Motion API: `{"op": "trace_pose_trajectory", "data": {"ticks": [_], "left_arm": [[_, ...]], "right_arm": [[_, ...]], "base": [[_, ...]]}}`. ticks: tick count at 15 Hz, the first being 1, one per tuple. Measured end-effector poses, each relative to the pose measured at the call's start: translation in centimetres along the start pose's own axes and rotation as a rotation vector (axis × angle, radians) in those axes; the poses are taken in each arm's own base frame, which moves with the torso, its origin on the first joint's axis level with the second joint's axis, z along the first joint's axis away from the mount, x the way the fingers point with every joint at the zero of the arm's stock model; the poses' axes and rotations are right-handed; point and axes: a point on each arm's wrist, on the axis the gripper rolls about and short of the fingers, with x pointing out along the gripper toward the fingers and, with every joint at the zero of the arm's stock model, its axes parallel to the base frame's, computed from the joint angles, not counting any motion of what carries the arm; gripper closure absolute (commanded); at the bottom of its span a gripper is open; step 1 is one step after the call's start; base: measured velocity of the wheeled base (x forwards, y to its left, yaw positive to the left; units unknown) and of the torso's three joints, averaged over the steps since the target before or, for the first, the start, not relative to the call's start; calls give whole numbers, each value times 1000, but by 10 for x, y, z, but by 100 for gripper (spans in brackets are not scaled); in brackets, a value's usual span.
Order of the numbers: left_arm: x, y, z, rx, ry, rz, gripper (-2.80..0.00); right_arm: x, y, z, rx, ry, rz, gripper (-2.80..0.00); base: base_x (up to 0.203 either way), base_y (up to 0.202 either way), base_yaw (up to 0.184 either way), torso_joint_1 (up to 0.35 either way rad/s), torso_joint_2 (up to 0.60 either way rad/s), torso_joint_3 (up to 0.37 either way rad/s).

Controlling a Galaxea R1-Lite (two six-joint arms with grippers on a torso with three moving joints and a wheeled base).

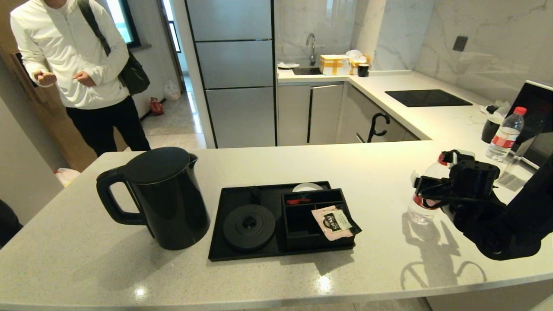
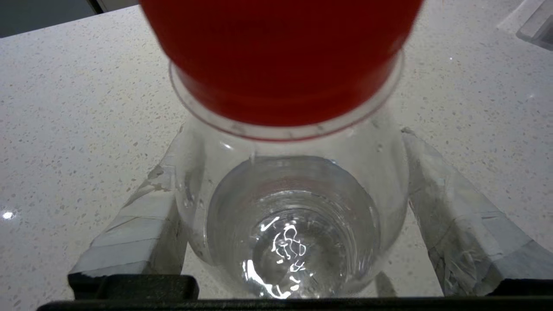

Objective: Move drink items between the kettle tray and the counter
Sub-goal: Place it on the right, then return the bottled water to its original position

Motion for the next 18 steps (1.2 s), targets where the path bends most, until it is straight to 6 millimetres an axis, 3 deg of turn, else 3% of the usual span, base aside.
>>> {"op": "trace_pose_trajectory", "data": {"ticks": [9, 18], "left_arm": [[0, 0, 0, 0, 0, 0, 0], [0, 0, 0, 0, 0, 0, 0]], "right_arm": [[-25, -8, 6, -2, 10, 28, -280], [-66, -14, 14, -10, 15, 59, -280]], "base": [[0, 0, 0, 0, 0, 0], [0, 0, 0, 0, 0, 0]]}}
